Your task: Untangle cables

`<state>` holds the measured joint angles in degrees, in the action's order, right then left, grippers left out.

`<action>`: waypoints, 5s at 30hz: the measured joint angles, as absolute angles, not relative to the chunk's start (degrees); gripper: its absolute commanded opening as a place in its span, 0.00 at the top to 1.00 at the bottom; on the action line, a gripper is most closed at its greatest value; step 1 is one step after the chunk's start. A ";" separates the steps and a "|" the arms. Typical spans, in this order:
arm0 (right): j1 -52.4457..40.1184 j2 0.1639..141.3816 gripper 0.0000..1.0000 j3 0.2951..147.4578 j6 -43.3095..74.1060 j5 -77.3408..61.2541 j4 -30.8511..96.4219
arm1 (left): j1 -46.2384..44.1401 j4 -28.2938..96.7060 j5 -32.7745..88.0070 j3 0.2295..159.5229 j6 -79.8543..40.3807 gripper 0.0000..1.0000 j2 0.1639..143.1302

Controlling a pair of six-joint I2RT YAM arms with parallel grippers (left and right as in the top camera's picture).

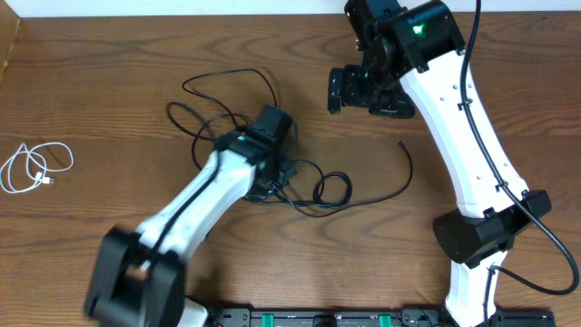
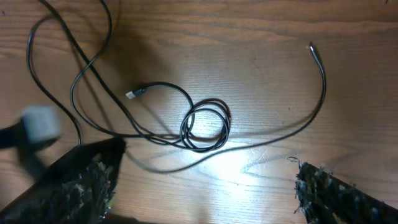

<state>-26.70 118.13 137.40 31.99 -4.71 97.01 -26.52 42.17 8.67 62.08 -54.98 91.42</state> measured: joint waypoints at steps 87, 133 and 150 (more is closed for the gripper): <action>-16.73 118.13 0.01 137.19 30.76 1.10 96.51 | -11.35 92.27 14.85 109.82 -2.52 0.10 106.94; -16.73 118.13 0.01 137.19 30.76 1.10 96.57 | -11.68 44.01 7.14 68.75 24.14 0.33 106.91; -16.73 118.13 0.01 137.19 30.76 1.10 96.57 | -14.48 44.03 7.14 68.75 25.52 0.40 106.91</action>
<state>-16.73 118.13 137.19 30.76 1.10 96.57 -14.48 44.03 7.14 68.75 25.52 106.91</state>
